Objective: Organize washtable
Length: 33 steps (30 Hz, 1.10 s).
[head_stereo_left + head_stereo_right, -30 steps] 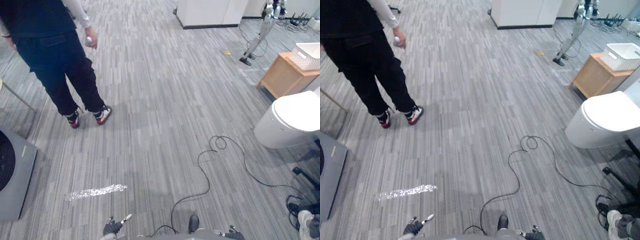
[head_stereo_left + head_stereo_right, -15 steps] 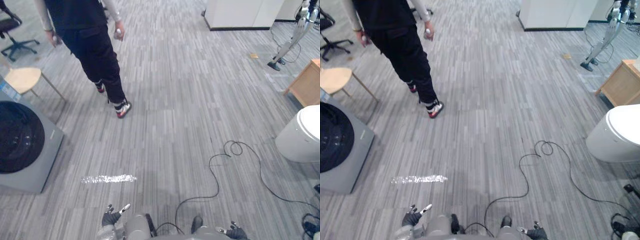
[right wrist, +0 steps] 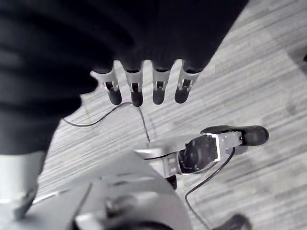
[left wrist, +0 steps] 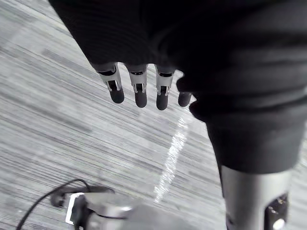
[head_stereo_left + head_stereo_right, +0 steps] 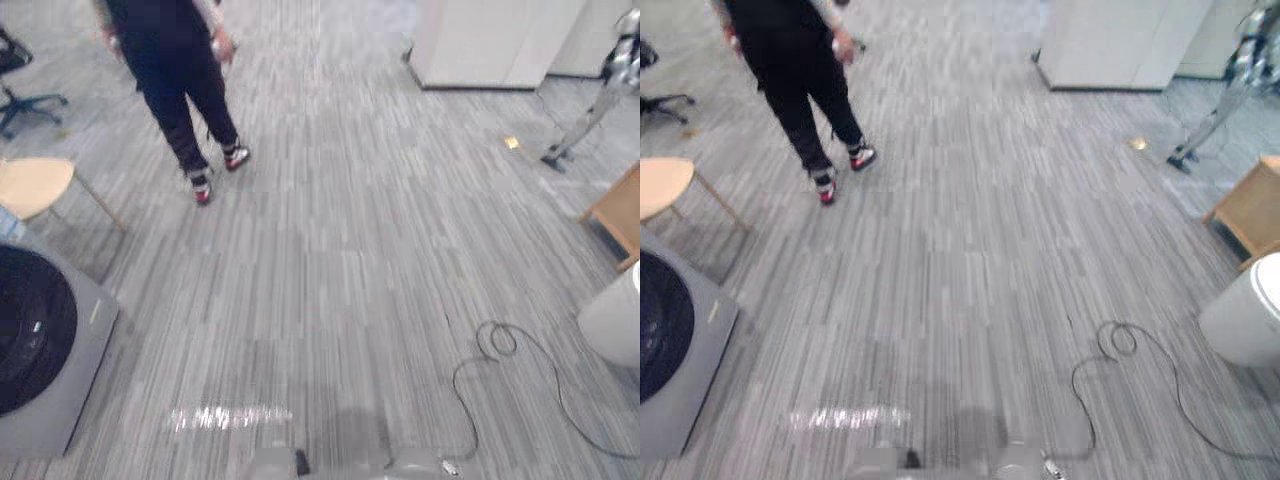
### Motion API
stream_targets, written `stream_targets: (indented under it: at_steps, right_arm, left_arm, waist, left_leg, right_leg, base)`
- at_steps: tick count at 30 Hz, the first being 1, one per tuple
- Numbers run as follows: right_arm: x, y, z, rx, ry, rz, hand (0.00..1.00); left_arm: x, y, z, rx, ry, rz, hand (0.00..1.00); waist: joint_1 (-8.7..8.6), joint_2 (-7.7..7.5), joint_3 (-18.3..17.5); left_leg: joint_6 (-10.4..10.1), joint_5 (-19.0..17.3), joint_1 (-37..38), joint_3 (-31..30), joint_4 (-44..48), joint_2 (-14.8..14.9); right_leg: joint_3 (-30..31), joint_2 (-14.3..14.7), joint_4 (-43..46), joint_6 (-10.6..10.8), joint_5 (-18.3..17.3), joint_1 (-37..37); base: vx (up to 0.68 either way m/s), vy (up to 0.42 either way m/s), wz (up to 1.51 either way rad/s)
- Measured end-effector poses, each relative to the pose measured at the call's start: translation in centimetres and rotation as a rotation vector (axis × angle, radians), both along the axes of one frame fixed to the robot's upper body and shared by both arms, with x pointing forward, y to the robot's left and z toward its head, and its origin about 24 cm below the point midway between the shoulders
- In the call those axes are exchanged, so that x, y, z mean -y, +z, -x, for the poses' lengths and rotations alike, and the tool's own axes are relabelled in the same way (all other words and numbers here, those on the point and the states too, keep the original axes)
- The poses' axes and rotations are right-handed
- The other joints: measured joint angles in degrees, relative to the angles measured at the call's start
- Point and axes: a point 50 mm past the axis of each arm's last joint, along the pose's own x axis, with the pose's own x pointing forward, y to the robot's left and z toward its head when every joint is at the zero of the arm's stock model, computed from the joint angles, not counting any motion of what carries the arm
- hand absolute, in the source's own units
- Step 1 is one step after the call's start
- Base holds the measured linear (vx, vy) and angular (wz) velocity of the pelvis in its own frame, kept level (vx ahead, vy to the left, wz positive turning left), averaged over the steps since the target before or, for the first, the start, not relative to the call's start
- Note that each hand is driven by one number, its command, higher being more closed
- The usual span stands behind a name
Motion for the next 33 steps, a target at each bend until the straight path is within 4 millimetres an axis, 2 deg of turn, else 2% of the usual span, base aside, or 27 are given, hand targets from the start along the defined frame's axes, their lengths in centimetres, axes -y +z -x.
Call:
stream_targets:
  at_steps: [3, 4, 5, 6, 7, 8, 9, 10, 11, 12, 13, 14, 15, 17, 18, 20, 21, 22, 23, 24, 25, 26, 27, 28, 29, 31, 33]
  right_arm:
    - [0.8, 0.4, -0.6, 0.042, -0.006, 0.026, 0.0]
    - [1.5, 0.5, -0.6, 0.041, -0.003, 0.042, 0.0]
    - [1.4, 0.5, -0.4, 0.038, -0.004, 0.041, 0.0]
    - [1.1, 0.5, -0.5, 0.046, -0.004, 0.034, 0.0]
    - [0.5, 0.4, 0.6, 0.029, -0.015, 0.024, 0.0]
    - [0.0, 0.3, 1.3, 0.015, -0.023, 0.01, 0.0]
    - [0.2, 0.4, 1.2, 0.024, -0.035, 0.013, 0.0]
    - [0.4, 0.5, 0.9, 0.036, -0.036, 0.021, 0.0]
    - [0.7, 0.7, 0.5, 0.061, -0.038, 0.032, 0.0]
    - [0.9, 0.9, 0.1, 0.077, -0.033, 0.038, 0.0]
    - [1.0, 0.9, 0.1, 0.077, -0.033, 0.04, 0.0]
    - [0.9, 0.9, 0.1, 0.072, -0.033, 0.038, 0.0]
    - [0.8, 0.9, -0.4, 0.08, -0.025, 0.038, 0.0]
    - [0.6, 0.9, -1.6, 0.103, -0.015, 0.04, 0.0]
    - [0.6, 1.0, -2.8, 0.128, -0.003, 0.04, 0.0]
    - [0.7, 1.1, -4.1, 0.147, 0.003, 0.04, 0.0]
    - [0.7, 1.1, -4.4, 0.151, 0.007, 0.04, 0.0]
    - [0.8, 1.1, -4.6, 0.147, 0.025, 0.045, 0.0]
    - [0.7, 1.1, -4.6, 0.144, 0.029, 0.044, 0.0]
    - [0.8, 1.1, -4.4, 0.139, 0.033, 0.048, 0.0]
    - [1.3, 1.0, -3.8, 0.111, 0.054, 0.061, 0.0]
    - [1.3, 1.0, -3.8, 0.106, 0.061, 0.06, 0.0]
    - [0.8, 0.8, -3.5, 0.086, 0.088, 0.049, 0.0]
    - [0.4, 0.7, -3.3, 0.082, 0.106, 0.042, 0.0]
    - [-0.1, 0.5, -3.1, 0.069, 0.117, 0.028, 0.0]
    - [-0.2, 0.4, -2.9, 0.057, 0.112, 0.018, 0.0]
    - [0.0, 0.1, -1.8, 0.023, 0.085, 0.011, 0.0]
  left_arm:
    - [0.7, -0.1, -1.9, 0.039, -0.061, 0.023, 0.0]
    - [1.3, -0.1, -2.9, 0.063, -0.07, 0.041, 0.0]
    - [1.8, -0.1, -4.1, 0.087, -0.108, 0.048, 0.0]
    - [1.9, 0.0, -4.8, 0.1, -0.127, 0.046, 0.0]
    - [1.3, 0.2, -5.3, 0.112, -0.15, 0.026, 0.0]
    - [0.9, 0.3, -5.7, 0.118, -0.157, 0.016, 0.0]
    - [1.3, 0.3, -5.9, 0.132, -0.136, 0.03, 0.0]
    - [1.6, 0.3, -5.9, 0.137, -0.123, 0.04, 0.0]
    - [2.4, 0.1, -5.9, 0.142, -0.107, 0.066, 0.0]
    - [2.7, 0.1, -5.9, 0.15, -0.06, 0.075, 0.0]
    - [2.6, 0.1, -5.9, 0.157, -0.036, 0.075, 0.0]
    - [2.4, 0.2, -5.8, 0.168, 0.016, 0.074, 0.0]
    - [1.9, 0.4, -5.9, 0.188, 0.053, 0.06, 0.0]
    - [1.3, 0.7, -6.1, 0.212, 0.054, 0.036, 0.0]
    - [1.0, 0.8, -6.1, 0.216, 0.052, 0.026, 0.0]
    - [0.7, 0.9, -6.1, 0.216, 0.052, 0.017, 0.0]
    - [0.6, 0.9, -6.1, 0.216, 0.05, 0.016, 0.0]
    - [0.6, 0.9, -6.4, 0.222, 0.045, 0.015, 0.0]
    - [0.6, 0.9, -6.5, 0.224, 0.037, 0.015, 0.0]
    - [0.8, 1.0, -6.8, 0.226, 0.018, 0.017, 0.0]
    - [1.5, 0.8, -7.3, 0.225, -0.014, 0.037, 0.0]
    - [1.7, 0.8, -7.3, 0.225, -0.017, 0.042, 0.0]
    - [1.5, 0.8, -7.6, 0.221, -0.036, 0.037, 0.0]
    - [1.3, 0.9, -7.8, 0.225, -0.049, 0.03, 0.0]
    - [0.9, 1.0, -7.9, 0.222, -0.068, 0.018, 0.0]
    - [0.4, 1.1, -7.9, 0.224, -0.062, 0.007, 0.0]
    - [0.7, 0.9, -7.8, 0.214, -0.057, 0.013, 0.0]
  waist:
    - [-2.04, 2.57, 0.09]
    - [-2.99, 4.75, 0.76]
    - [-3.83, 5.16, 0.93]
    - [-3.81, 5.31, 0.86]
    - [-3.91, 3.48, 0.36]
    - [-4.32, 2.53, -0.18]
    - [-4.65, 3.84, -0.04]
    - [-5.07, 4.0, -0.03]
    - [-5.51, 4.99, -0.07]
    - [-5.85, 5.61, 0.3]
    - [-5.84, 5.78, 0.44]
    - [-5.2, 5.55, 0.56]
    - [-4.47, 4.59, 0.71]
    - [-3.38, 3.33, 0.13]
    - [-3.4, 2.96, 0.21]
    - [-3.23, 3.13, 0.16]
    - [-3.03, 3.17, 0.14]
    - [-2.25, 3.11, 0.12]
    - [-2.13, 2.88, 0.06]
    - [-2.26, 3.11, -0.02]
    - [-2.0, 4.32, -0.64]
    - [-1.84, 4.49, -0.84]
    - [-2.34, 2.95, -1.66]
    - [-2.58, 1.66, -2.29]
    - [-2.12, 0.72, -2.84]
    - [-1.49, -0.4, -3.54]
    - [-0.81, 0.3, -4.12]
  left_leg:
    - [-0.41, 2.31, 9.47, 0.63, -11.45, -0.93]
    - [-0.9, 2.85, 14.01, 0.82, -15.48, -0.14]
    - [-1.56, 3.18, 16.38, 0.66, -16.72, 0.21]
    - [-2.17, 3.36, 17.41, 0.71, -17.06, 0.0]
    - [-5.2, 4.06, 19.99, 0.34, -17.2, -1.35]
    - [-6.87, 4.89, 22.08, -0.99, -15.45, -1.32]
    - [-10.27, 7.55, 22.07, -0.7, -11.5, 0.4]
    - [-10.49, 10.64, 21.25, -0.88, -7.94, 1.17]
    - [-9.26, 19.59, 17.79, -1.37, 1.56, 2.63]
    - [-10.53, 30.19, 12.6, -2.18, 14.22, 5.3]
    - [-10.7, 30.71, 9.85, -2.4, 21.28, 7.31]
    - [-10.38, 30.53, 5.54, -1.13, 33.07, 11.55]
    - [-8.98, 29.54, 2.36, 1.23, 39.42, 14.7]
    - [-4.98, 26.37, -2.43, 4.59, 40.56, 17.14]
    - [-3.79, 24.73, -5.81, 5.66, 38.22, 18.23]
    - [-4.6, 21.88, -8.68, 7.03, 29.57, 19.05]
    - [-4.95, 21.21, -9.2, 7.11, 25.84, 18.98]
    - [-5.4, 20.89, -10.46, 6.74, 14.79, 18.4]
    - [-5.43, 20.9, -10.74, 5.99, 9.55, 17.59]
    - [-5.97, 21.33, -11.5, 3.41, -1.4, 15.56]
    - [-7.91, 27.65, -12.03, -0.54, -12.8, 13.61]
    - [-8.52, 31.38, -12.02, -1.41, -12.79, 13.05]
    - [-7.93, 29.98, -11.94, -1.14, -12.51, 9.79]
    - [-7.47, 29.37, -12.21, -1.38, -12.34, 8.48]
    - [-7.13, 27.53, -13.16, -1.44, -10.83, 6.97]
    - [-6.16, 23.74, -14.09, -1.72, -6.28, 6.53]
    - [-4.79, 18.52, -13.56, -2.08, -3.15, 4.32]
  right_leg:
    - [-6.9, 4.93, -7.08, -1.01, -3.01, -9.08]
    - [-10.56, 7.72, -16.14, -2.95, -2.65, -11.43]
    - [-14.44, 9.81, -25.67, -5.15, -0.66, -14.28]
    - [-15.9, 10.71, -31.54, -5.83, 1.61, -15.12]
    - [-17.44, 12.98, -45.28, -6.88, 7.23, -14.83]
    - [-13.76, 15.26, -46.4, -11.37, 18.17, -14.76]
    - [-13.32, 16.02, -43.16, -14.74, 18.23, -14.71]
    - [-12.72, 16.66, -41.44, -15.44, 16.08, -14.51]
    - [-11.79, 17.72, -40.08, -14.78, 12.93, -12.66]
    - [-10.14, 19.14, -40.36, -14.59, 10.05, -9.44]
    - [-9.52, 19.83, -40.5, -14.83, 8.84, -7.52]
    - [-8.17, 21.15, -41.2, -14.4, 7.29, -2.94]
    - [-5.77, 21.49, -42.59, -13.27, 6.19, 1.67]
    - [-1.48, 21.0, -46.71, -12.21, 5.53, 7.34]
    - [0.91, 20.05, -49.47, -10.9, 5.42, 10.04]
    - [4.22, 18.29, -51.66, -8.72, 5.44, 13.51]
    - [5.13, 17.61, -52.23, -8.41, 5.32, 14.39]
    - [6.15, 15.64, -52.95, -6.73, 4.64, 15.93]
    - [6.24, 14.59, -53.25, -5.5, 3.99, 16.52]
    - [6.46, 13.08, -53.11, -3.01, 2.54, 17.25]
    - [6.34, 12.0, -51.72, 0.75, -0.17, 17.31]
    - [6.44, 11.71, -51.2, 1.39, -0.78, 17.39]
    - [6.85, 8.62, -50.88, 2.29, -1.85, 18.28]
    - [6.76, 7.73, -51.77, 2.01, -1.66, 18.48]
    - [6.0, 6.21, -53.69, 1.8, -0.63, 19.83]
    - [5.68, 5.25, -56.58, 3.44, 1.76, 21.89]
    - [5.99, 3.49, -52.47, 4.12, 2.61, 22.11]
  base:
    - [0.65, 0.089, 0.08]
    - [0.88, 0.092, 0.32]
    - [0.89, 0.087, 0.26]
    - [0.77, 0.026, 0.2]
    - [0.83, -0.033, 0.11]
    - [0.86, -0.039, -0.02]
    - [0.71, -0.037, -0.16]
    - [0.68, -0.029, -0.49]
    - [0.98, -0.026, -0.62]
    - [0.96, -0.01, -0.62]
    - [0.93, 0.027, -0.55]
    - [0.74, 0.054, -0.64]
    - [0.71, 0.071, -0.67]
    - [0.61, 0.131, -0.84]
    - [0.54, 0.177, -0.84]
    - [0.43, 0.219, -0.66]
    - [0.49, 0.376, -0.75]
    - [0.36, 0.347, -0.53]
    - [0.4, 0.446, -0.41]
    - [0.3, 0.427, -0.03]
    - [0.29, 0.453, 0.04]
    - [0.34, 0.471, 0.28]
    - [0.31, 0.344, 0.39]
    - [0.37, 0.372, 0.54]
    - [0.37, 0.327, 0.37]
    - [0.39, 0.391, 0.17]
    - [0.3, 0.327, 0.11]
